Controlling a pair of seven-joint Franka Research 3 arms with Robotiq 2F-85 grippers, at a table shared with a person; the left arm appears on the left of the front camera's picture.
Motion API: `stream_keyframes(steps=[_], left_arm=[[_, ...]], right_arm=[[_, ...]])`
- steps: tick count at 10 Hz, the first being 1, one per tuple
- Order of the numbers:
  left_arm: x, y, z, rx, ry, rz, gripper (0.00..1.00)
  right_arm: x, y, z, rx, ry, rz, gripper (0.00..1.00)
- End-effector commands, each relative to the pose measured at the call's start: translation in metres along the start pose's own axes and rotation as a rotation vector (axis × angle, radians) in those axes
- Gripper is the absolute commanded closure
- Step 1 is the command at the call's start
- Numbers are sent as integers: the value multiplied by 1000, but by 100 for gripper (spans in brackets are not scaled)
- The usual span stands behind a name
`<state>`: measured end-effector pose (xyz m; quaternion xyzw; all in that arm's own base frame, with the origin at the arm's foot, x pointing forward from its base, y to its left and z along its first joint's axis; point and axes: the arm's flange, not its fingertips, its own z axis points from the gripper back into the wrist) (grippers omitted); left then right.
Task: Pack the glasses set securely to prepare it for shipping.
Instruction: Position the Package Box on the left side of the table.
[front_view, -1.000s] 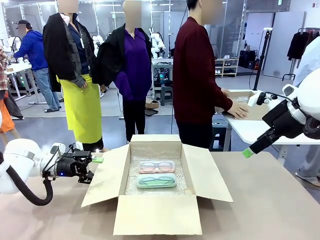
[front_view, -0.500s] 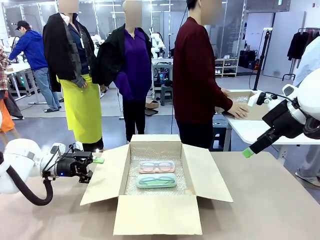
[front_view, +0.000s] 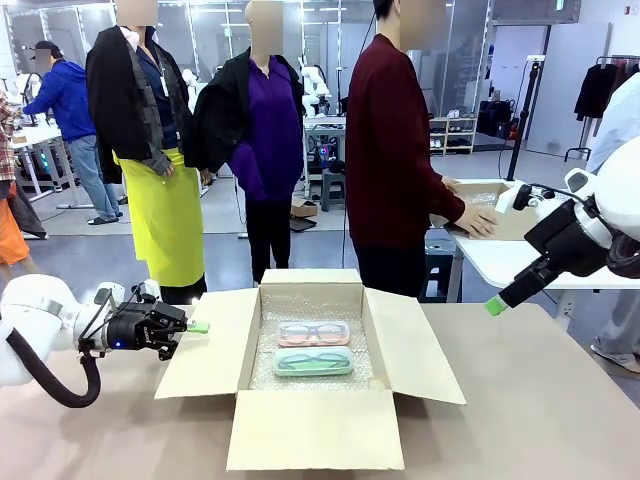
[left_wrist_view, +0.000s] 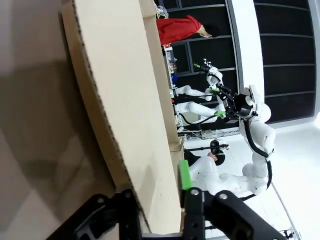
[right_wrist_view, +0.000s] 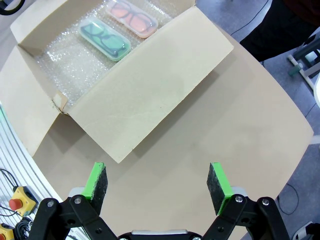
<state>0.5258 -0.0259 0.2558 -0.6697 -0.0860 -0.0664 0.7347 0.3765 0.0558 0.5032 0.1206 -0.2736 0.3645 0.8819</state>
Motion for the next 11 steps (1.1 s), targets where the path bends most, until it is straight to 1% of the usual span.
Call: stream_keyframes(steps=[1, 5, 7, 8, 9, 10, 11], left_arm=[[-4, -9, -1, -16, -47, 11, 100], [-1, -7, 0, -8, -51, 39, 100], [1, -11, 1, 2, -54, 33, 100], [3, -14, 5, 29, -59, 41, 100], [6, -15, 11, 62, -33, 79, 100], [8, -16, 21, 91, -20, 48, 100], [11, -18, 37, 80, -38, 48, 100]], right_arm=[[3, 2, 0, -25, 7, -20, 0], [3, 2, 0, -25, 7, -20, 0], [3, 2, 0, -25, 7, -20, 0], [3, 2, 0, -25, 7, -20, 0], [3, 2, 0, -25, 7, -20, 0], [3, 2, 0, -25, 7, -20, 0], [3, 2, 0, -25, 7, -20, 0]])
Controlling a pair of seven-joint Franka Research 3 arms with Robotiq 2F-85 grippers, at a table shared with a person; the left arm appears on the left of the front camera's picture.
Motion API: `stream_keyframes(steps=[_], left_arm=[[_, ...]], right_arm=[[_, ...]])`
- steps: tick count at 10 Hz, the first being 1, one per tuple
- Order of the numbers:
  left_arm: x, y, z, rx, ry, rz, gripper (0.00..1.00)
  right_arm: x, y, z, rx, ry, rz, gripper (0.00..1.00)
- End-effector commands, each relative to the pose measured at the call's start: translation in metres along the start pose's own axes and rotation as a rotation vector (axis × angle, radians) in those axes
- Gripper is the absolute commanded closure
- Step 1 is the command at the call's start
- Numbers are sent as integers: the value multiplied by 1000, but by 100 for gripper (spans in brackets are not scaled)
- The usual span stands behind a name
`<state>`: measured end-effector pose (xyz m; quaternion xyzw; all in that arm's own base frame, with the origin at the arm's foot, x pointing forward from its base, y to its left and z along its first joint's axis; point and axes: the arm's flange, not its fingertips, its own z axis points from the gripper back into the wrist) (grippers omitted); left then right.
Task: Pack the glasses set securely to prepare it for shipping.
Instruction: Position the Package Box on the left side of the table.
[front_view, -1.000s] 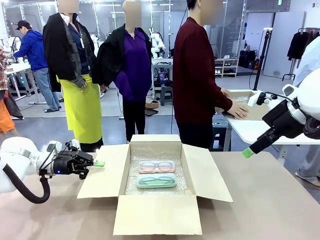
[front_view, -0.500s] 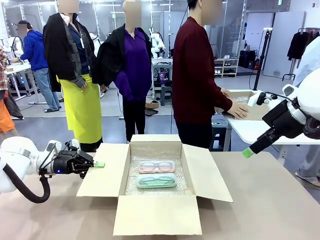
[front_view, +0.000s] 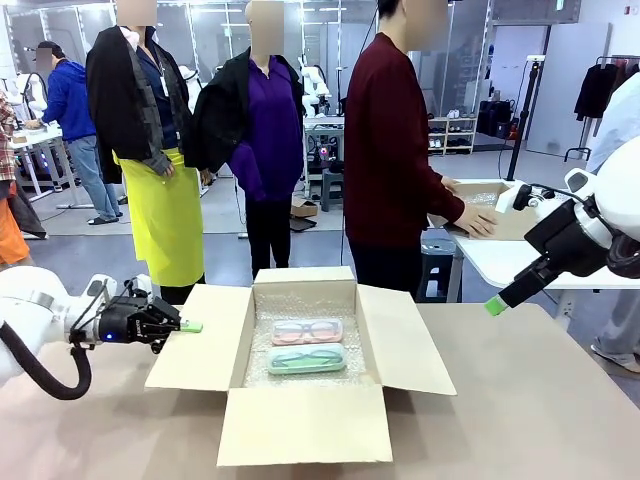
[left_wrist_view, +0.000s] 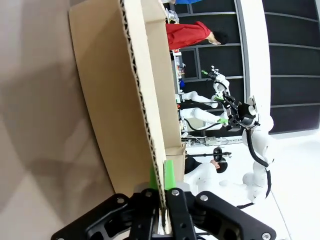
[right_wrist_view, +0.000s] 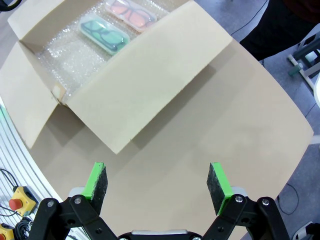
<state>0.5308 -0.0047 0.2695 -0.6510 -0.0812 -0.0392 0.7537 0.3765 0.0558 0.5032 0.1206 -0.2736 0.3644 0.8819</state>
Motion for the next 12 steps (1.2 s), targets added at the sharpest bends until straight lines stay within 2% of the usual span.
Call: stream_keyframes(steps=[1, 3, 4, 5, 6, 9, 12], left_arm=[[3, -6, 33, 31, -42, 2, 100], [-1, -12, 76, -17, -4, -2, 100], [-5, -20, 98, -64, 36, -10, 100], [-10, -23, 122, -68, 124, -2, 100], [-12, -25, 141, -56, 143, 7, 100], [-10, -19, 186, -20, 30, 2, 100], [-15, -4, 225, -10, 14, -3, 100]], right_arm=[[3, 2, 0, -25, 7, -20, 0], [3, 2, 0, -25, 7, -20, 0], [3, 2, 0, -25, 7, -20, 0], [3, 2, 0, -25, 7, -20, 0], [3, 2, 0, -25, 7, -20, 0], [3, 2, 0, -25, 7, -20, 0], [3, 2, 0, -25, 7, -20, 0]])
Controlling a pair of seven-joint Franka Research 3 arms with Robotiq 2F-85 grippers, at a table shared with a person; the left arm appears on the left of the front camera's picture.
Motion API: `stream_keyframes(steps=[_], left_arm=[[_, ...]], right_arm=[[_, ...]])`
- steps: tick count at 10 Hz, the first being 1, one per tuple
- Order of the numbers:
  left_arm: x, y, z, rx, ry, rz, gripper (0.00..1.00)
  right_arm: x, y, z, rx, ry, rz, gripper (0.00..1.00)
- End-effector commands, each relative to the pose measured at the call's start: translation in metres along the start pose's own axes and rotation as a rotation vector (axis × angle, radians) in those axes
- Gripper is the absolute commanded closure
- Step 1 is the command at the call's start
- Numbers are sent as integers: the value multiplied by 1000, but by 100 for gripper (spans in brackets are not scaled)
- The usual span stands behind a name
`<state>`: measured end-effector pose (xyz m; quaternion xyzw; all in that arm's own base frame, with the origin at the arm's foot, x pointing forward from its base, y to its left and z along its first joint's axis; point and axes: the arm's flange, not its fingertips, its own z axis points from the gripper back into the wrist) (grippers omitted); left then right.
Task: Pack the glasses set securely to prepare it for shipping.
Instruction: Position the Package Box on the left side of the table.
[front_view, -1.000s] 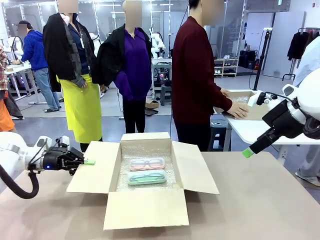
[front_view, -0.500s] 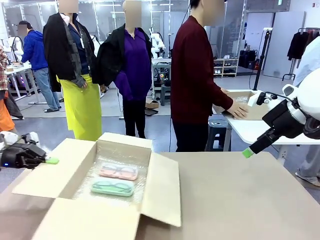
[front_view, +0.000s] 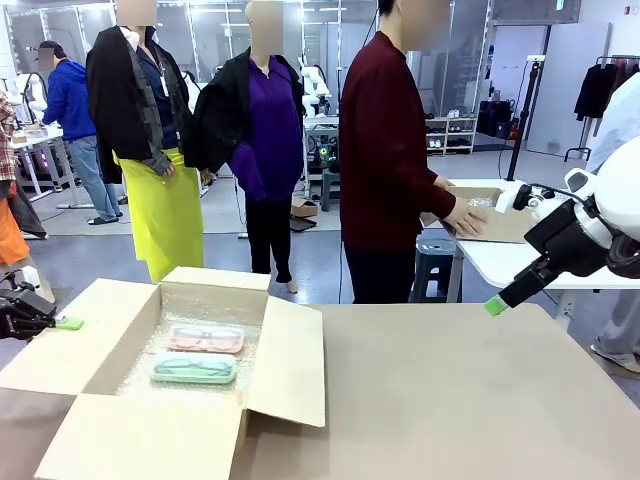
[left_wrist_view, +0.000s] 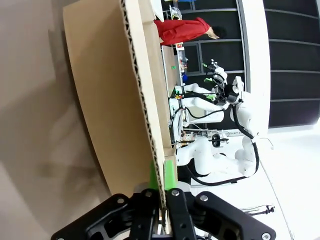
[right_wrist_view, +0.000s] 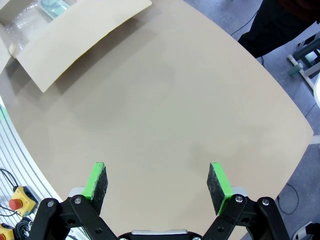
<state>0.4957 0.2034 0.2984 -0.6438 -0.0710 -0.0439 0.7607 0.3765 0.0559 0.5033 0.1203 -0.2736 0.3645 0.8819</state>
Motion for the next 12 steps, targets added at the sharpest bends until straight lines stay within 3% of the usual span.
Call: stream_keyframes(steps=[1, 7, 12], left_arm=[[0, 5, 27, 0, -17, -5, 100], [-5, 6, 99, -60, 24, 46, 100], [1, 12, 106, -39, -26, 70, 100]], right_arm=[[3, 2, 0, -25, 7, -20, 0], [3, 2, 0, -25, 7, -20, 0], [3, 2, 0, -25, 7, -20, 0]])
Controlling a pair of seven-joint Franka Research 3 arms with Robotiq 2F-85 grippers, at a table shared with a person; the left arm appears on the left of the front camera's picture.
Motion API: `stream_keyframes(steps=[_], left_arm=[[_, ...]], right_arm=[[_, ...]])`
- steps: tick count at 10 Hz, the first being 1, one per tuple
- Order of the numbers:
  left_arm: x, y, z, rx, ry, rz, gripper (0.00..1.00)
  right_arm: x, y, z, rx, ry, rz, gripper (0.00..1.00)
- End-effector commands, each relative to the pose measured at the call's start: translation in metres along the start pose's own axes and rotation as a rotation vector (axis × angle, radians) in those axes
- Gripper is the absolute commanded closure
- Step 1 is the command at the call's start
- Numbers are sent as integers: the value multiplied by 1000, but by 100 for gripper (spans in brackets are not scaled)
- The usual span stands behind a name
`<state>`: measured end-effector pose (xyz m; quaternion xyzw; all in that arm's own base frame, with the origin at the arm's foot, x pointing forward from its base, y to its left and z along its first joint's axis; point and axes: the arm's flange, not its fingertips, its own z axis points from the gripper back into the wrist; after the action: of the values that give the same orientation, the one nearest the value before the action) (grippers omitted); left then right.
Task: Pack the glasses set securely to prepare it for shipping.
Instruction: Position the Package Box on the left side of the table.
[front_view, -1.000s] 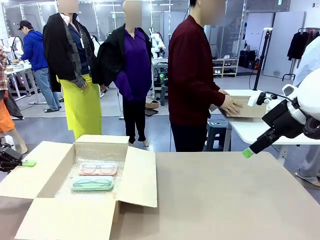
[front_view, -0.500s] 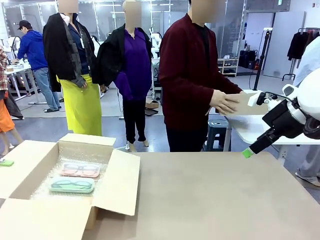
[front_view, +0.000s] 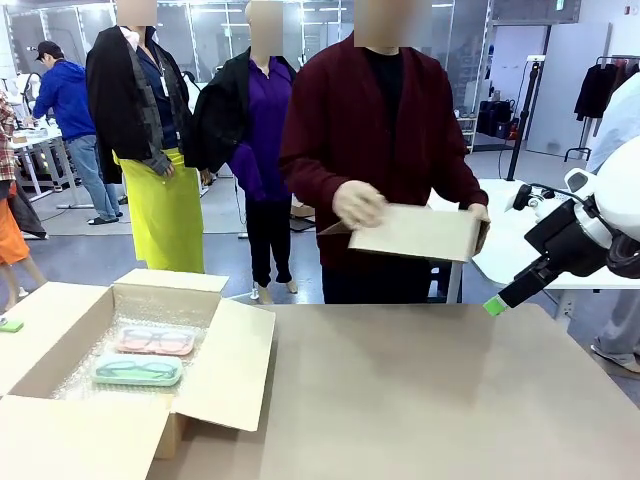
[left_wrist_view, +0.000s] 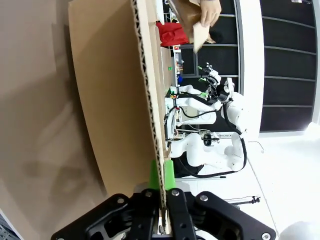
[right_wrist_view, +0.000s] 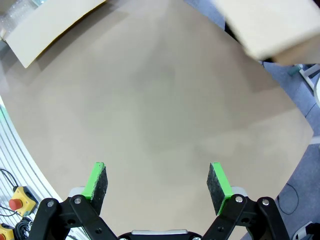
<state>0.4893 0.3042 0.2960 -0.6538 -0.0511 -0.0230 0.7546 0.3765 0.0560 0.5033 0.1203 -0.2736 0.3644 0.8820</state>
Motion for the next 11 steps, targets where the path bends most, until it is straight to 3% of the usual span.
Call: stream_keyframes(steps=[1, 2, 3, 4, 5, 6, 7, 8, 10, 11], left_arm=[[4, -7, 6, -16, -29, 15, 100], [3, -8, 6, -14, -33, 17, 74], [1, -11, 6, 8, -54, 25, 70], [-6, -18, 6, 84, -104, 17, 48], [-12, -27, 7, 129, -141, 12, 45], [-18, -37, 8, 160, -179, -13, 23], [-23, -48, 11, 225, -232, -31, 20], [-35, -70, 12, 280, -267, -65, 0], [-56, -112, 3, 347, -283, -148, 0], [-61, -125, -5, 375, -272, -171, 9]], right_arm=[[3, 2, 0, -25, 7, -20, 0], [3, 2, 0, -25, 7, -20, 0], [3, 2, 0, -25, 7, -20, 0], [3, 2, 0, -25, 7, -20, 0], [3, 2, 0, -25, 7, -20, 0], [3, 2, 0, -25, 7, -20, 0], [3, 2, 0, -25, 7, -20, 0], [3, 2, 0, -25, 7, -20, 0], [3, 2, 0, -25, 7, -20, 0], [3, 2, 0, -25, 7, -20, 0]])
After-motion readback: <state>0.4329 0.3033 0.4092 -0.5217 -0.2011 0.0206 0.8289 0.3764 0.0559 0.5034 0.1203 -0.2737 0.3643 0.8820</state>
